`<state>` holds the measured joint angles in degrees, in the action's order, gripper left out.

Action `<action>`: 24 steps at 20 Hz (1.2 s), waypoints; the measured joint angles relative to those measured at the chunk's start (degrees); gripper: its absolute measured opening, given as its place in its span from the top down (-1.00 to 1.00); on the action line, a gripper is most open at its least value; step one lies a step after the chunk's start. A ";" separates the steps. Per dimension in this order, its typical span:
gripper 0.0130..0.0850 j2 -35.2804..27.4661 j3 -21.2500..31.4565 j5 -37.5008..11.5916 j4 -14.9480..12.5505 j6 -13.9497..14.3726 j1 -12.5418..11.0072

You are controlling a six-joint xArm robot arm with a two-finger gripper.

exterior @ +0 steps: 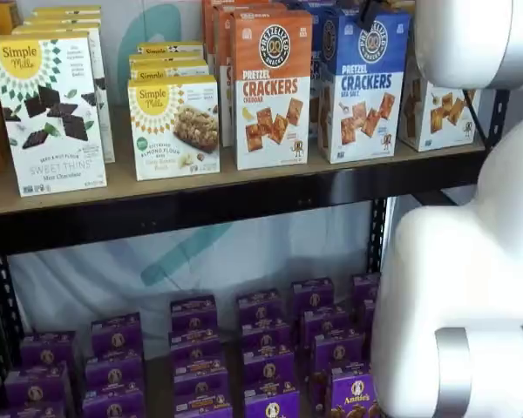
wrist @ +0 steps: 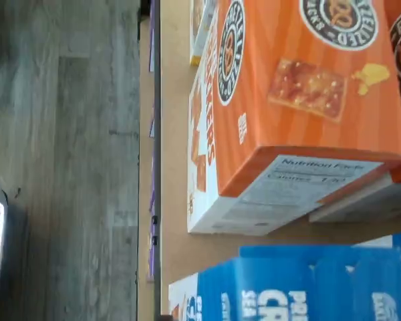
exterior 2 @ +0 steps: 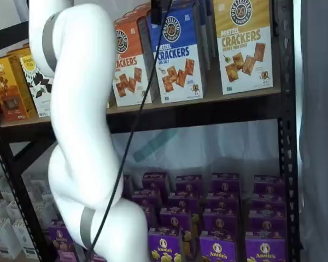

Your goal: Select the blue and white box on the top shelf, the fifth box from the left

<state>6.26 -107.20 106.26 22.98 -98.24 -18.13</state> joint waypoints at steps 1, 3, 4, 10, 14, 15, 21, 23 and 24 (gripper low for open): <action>-1.00 -0.23 -0.58 0.17 -0.02 -0.03 -0.13; -1.00 -0.20 -0.65 -0.42 -0.48 -0.24 -0.13; -1.00 -0.17 -0.57 -0.76 -0.70 -0.35 -0.10; -1.00 -0.27 0.29 -2.69 -1.88 -0.80 0.39; -1.00 -1.20 -0.31 -2.20 -3.73 -0.93 1.19; -1.00 -1.26 -0.20 -2.28 -4.20 -0.98 1.40; -1.00 -2.02 -0.09 -1.72 -7.27 -1.20 2.69; -1.00 -2.63 -0.84 -0.66 -8.06 -1.17 2.98; -1.00 -2.81 -1.02 -0.32 -8.55 -1.16 3.18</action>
<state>3.45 -108.22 105.94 14.43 -99.40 -14.96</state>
